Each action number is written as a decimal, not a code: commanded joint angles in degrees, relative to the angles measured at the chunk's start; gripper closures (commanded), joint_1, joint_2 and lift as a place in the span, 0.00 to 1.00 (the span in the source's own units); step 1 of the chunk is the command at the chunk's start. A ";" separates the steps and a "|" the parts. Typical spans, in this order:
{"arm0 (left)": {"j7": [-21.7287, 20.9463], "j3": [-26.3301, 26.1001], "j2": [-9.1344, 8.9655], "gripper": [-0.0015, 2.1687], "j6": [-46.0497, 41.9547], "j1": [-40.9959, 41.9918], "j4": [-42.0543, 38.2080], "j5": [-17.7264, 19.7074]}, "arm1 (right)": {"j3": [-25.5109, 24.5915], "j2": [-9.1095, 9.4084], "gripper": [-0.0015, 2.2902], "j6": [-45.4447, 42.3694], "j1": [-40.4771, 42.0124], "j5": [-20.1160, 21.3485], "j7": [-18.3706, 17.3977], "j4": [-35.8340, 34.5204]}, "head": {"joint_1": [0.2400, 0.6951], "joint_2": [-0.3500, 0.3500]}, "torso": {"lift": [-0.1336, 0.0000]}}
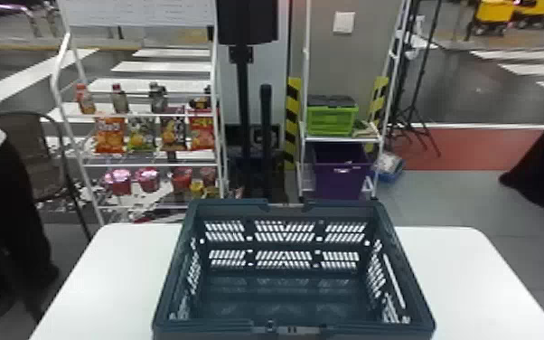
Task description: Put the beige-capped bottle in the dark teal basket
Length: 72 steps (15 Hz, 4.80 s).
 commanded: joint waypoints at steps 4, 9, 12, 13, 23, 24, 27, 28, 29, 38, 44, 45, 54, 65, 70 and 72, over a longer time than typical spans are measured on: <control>0.00 0.00 0.23 0.07 0.32 -0.19 -0.46 -0.05 | -0.17 0.18 0.99 -0.94 0.12 -0.09 0.01 0.19 | 0.57 0.50 | 1.00; 0.00 0.00 0.14 0.07 1.38 -0.98 -0.29 0.04 | -0.17 0.18 0.99 0.12 -1.02 -0.09 0.01 0.19 | 0.57 0.50 | 1.00; 0.09 0.00 0.14 0.07 2.43 -1.68 -0.20 0.22 | -0.17 0.18 0.99 1.35 -1.11 -0.09 0.01 -2.27 | 0.57 0.50 | 1.00; 0.09 0.00 0.06 0.07 3.31 -1.86 -0.20 0.30 | -0.17 0.18 0.99 2.93 -1.29 -0.09 0.01 -4.03 | 0.57 0.50 | 1.00; 0.09 0.00 0.06 0.07 3.49 -2.03 0.42 0.30 | 5.72 -0.79 0.99 51.45 -22.20 3.34 -3.68 -18.53 | 0.57 0.50 | 1.00; 0.09 0.00 0.06 0.07 2.96 -1.86 0.59 0.30 | 7.47 -0.79 0.99 56.02 -25.63 4.13 -4.30 -18.27 | 0.57 0.50 | 1.00; 0.09 0.00 -0.03 0.07 2.08 -1.50 0.77 0.30 | 12.22 -0.96 0.99 68.32 -34.86 5.36 -6.67 -15.90 | 0.57 0.50 | 1.00; 0.09 0.00 -0.03 0.07 2.08 -1.50 0.85 0.30 | 13.45 -0.96 0.99 70.96 -37.67 5.27 -7.46 -14.40 | 0.57 0.50 | 1.00; 0.09 0.00 -0.03 0.07 2.08 -1.42 0.85 0.30 | 14.42 -0.88 0.99 75.88 -40.57 4.66 -7.46 -13.26 | 0.57 0.50 | 1.00; 0.09 0.00 -0.03 0.07 2.08 -1.59 1.12 0.30 | 19.95 2.55 0.99 84.32 -58.24 -1.41 -10.80 8.45 | 0.57 0.50 | 1.00; 0.09 0.00 -0.03 0.07 0.68 -1.33 1.29 0.30 | 21.18 4.63 0.99 91.00 -64.92 -2.55 -13.52 18.73 | 0.57 0.50 | 1.00; 0.09 0.00 -0.03 0.07 0.50 -1.33 1.38 0.30 | 21.18 4.63 0.99 90.82 -65.62 -3.34 -13.70 20.58 | 0.57 0.50 | 1.00; 0.18 0.09 -0.12 0.07 -1.26 -0.80 1.82 0.30 | 22.06 4.63 0.72 86.07 -68.08 -5.54 -13.70 28.75 | 0.57 0.50 | 1.00; 0.18 0.26 -0.12 0.07 -1.43 -0.54 1.65 0.30 | 22.50 4.63 0.01 85.72 -67.55 -6.24 -15.11 27.96 | 0.57 0.50 | 1.00; 0.18 0.26 -0.12 0.07 -2.31 -0.36 1.65 0.30 | 22.41 4.63 0.02 85.90 -67.47 -6.33 -15.11 26.91 | 0.57 0.50 | 1.00; 0.18 0.26 -0.12 0.07 -2.31 -0.36 1.65 0.30 | 22.15 4.63 0.02 85.72 -67.03 -6.33 -15.19 26.47 | 0.57 0.50 | 1.00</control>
